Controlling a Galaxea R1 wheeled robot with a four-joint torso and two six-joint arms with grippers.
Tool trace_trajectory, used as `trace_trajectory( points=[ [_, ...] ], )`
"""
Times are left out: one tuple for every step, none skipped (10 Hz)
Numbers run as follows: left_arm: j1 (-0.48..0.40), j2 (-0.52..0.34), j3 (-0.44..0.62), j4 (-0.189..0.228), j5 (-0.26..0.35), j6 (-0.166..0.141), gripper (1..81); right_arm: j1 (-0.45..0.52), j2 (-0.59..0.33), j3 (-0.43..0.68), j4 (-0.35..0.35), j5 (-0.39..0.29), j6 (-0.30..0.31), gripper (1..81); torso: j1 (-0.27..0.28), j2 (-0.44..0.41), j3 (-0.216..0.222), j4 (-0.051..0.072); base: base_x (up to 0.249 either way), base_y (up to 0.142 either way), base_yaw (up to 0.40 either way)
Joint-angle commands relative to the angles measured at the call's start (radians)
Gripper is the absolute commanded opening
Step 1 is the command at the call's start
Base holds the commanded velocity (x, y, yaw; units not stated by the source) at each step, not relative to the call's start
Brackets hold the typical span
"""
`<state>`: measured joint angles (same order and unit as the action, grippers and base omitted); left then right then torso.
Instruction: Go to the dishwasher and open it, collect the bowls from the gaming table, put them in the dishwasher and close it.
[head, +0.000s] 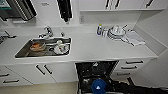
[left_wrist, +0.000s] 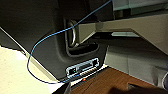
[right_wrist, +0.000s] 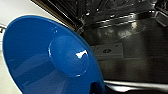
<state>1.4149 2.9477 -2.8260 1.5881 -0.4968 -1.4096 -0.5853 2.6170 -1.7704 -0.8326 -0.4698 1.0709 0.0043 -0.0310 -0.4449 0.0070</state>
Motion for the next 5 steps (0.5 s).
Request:
trace_trajectory(
  points=[
    [0.003, -0.008, -0.004, 0.001, 0.027, 0.006, 81.1, 0.175, 0.070, -0.084, 0.024, -0.016, -0.003, 1.0, 0.000, 0.000, 0.000, 0.000, 0.000, 0.000, 0.000],
    [0.005, -0.007, -0.004, 0.000, 0.027, 0.004, 81.1, 0.198, 0.088, -0.107, 0.024, -0.016, -0.003, 1.0, 0.000, 0.000, 0.000, 0.000, 0.000, 0.000, 0.000],
    [0.008, -0.005, -0.004, 0.001, 0.027, 0.006, 81.1, 0.221, 0.105, -0.125, 0.026, -0.016, -0.002, 1.0, 0.000, 0.000, 0.000, 0.000, 0.000, 0.000, 0.000],
    [0.009, -0.005, -0.004, 0.000, 0.027, 0.006, 81.1, 0.245, 0.113, -0.138, 0.035, -0.016, -0.002, 1.0, 0.000, 0.000, 0.000, 0.000, 0.000, 0.000, 0.000],
    [0.009, -0.005, -0.004, 0.000, 0.027, 0.004, 81.1, 0.270, 0.114, -0.145, 0.050, -0.016, -0.002, 1.0, 0.000, 0.000, 0.000, 0.000, 0.000, 0.000, 0.000]
  ],
)
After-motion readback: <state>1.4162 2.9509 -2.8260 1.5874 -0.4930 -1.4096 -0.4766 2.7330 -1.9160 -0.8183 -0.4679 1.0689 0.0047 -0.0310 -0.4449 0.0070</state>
